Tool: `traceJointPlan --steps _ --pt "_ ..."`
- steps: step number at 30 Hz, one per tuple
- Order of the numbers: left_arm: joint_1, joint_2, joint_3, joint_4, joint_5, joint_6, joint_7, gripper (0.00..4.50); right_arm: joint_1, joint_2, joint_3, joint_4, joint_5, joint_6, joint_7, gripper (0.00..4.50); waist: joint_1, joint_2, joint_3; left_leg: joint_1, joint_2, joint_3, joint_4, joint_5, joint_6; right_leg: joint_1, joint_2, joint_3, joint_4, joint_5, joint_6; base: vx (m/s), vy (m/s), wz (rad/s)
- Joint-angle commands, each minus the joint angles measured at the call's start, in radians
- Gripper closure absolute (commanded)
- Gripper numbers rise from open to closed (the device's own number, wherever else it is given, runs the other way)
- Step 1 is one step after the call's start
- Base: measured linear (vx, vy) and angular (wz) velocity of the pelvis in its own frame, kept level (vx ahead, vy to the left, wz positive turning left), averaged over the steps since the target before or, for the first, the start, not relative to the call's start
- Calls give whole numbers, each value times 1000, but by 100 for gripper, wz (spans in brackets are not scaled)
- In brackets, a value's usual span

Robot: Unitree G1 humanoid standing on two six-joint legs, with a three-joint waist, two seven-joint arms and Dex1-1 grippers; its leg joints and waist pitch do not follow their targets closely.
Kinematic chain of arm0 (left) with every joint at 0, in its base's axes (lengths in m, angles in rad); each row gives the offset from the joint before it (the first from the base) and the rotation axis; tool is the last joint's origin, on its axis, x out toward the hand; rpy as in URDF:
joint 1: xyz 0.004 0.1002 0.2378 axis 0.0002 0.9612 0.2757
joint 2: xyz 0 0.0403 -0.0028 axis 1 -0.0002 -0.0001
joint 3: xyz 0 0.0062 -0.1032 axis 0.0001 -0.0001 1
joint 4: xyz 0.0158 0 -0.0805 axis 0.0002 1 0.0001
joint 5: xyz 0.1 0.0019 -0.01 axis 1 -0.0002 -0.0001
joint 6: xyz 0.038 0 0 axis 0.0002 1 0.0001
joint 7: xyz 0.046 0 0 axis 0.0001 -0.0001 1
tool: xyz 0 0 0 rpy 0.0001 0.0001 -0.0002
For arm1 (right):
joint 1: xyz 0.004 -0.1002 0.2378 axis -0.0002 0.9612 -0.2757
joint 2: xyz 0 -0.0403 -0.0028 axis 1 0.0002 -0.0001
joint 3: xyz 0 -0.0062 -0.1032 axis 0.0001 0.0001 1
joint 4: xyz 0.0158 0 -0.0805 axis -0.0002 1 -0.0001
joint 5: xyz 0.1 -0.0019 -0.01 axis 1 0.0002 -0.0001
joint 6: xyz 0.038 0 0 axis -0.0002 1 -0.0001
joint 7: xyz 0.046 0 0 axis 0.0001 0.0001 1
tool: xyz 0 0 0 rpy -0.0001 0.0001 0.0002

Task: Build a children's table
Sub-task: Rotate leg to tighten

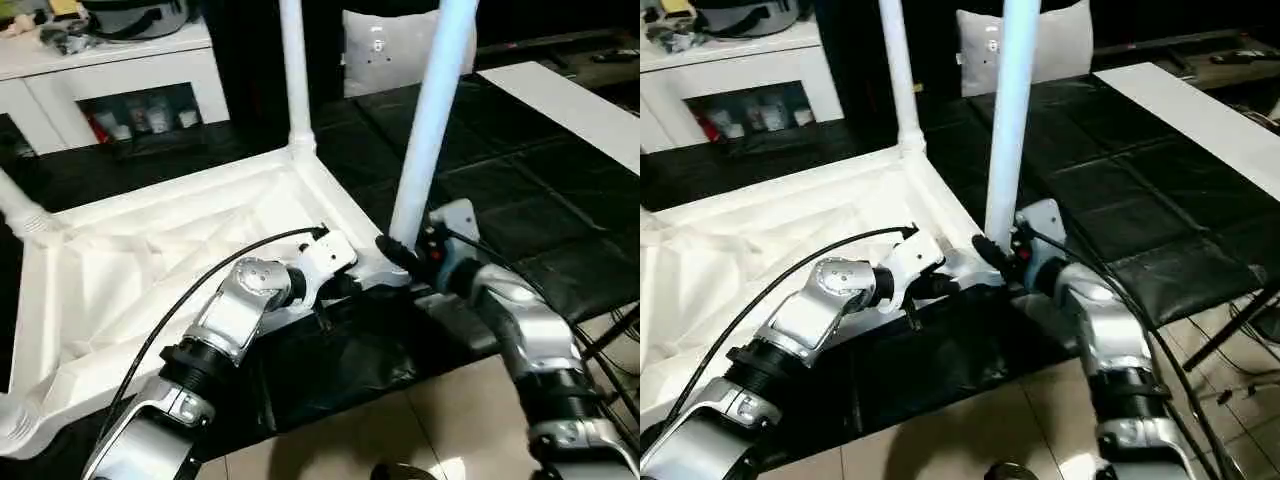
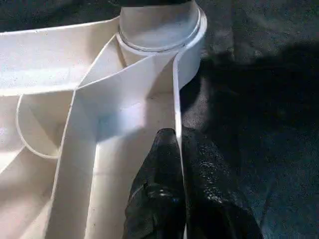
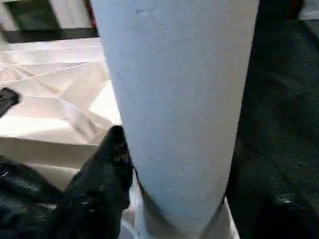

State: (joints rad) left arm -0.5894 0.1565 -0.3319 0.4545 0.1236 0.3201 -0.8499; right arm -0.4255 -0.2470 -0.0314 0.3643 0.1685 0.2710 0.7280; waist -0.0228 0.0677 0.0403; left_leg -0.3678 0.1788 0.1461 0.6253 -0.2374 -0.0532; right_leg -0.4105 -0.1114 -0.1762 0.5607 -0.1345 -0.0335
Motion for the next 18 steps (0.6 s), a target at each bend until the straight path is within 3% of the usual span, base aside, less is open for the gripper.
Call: traceJointPlan --steps 1,4,5,9,13,16,18 --pt "-22 15 -14 -22 6 -38 -20 450 10 -10 37 -34 32 -12 84 145 13 -8 -75 -11 45 -10 -62 -8 178 80 -55 58 -53 -263 -144 0 0 0" --pt "-24 42 -26 -6 10 -73 -51 450 25 -57 38 -47 46 -20 162 126 19 -11 -74 -8 45 -9 -64 -40 161 81 -54 58 -57 -282 -136 0 0 0" --pt "-26 55 -31 5 11 -93 -68 450 32 -84 36 -56 58 -17 207 100 26 -13 -73 -7 45 -9 -65 -53 154 80 -55 59 -60 -294 -131 0 0 0" --pt "-29 106 -56 33 3 -165 -169 450 52 -176 49 -82 88 -21 353 87 38 -15 -73 -6 46 -8 -66 -59 153 80 -55 61 -58 -296 -128 0 0 0" --pt "-35 156 -85 55 4 -235 -264 450 57 -245 89 -86 66 -59 453 87 47 -15 -75 -5 48 -9 -66 -48 155 79 -55 62 -54 -278 -134 0 0 0" --pt "-37 194 -106 68 -7 -319 -351 450 46 -272 100 -81 89 -53 534 87 60 -15 -74 -4 48 -5 -66 -48 154 78 -56 63 -54 -287 -135 0 0 0" --pt "-37 216 -117 68 -19 -355 -412 450 35 -283 110 -70 95 -58 576 114 64 -15 -74 -3 51 -6 -67 -51 147 77 -56 63 -53 -289 -137 0 0 0"
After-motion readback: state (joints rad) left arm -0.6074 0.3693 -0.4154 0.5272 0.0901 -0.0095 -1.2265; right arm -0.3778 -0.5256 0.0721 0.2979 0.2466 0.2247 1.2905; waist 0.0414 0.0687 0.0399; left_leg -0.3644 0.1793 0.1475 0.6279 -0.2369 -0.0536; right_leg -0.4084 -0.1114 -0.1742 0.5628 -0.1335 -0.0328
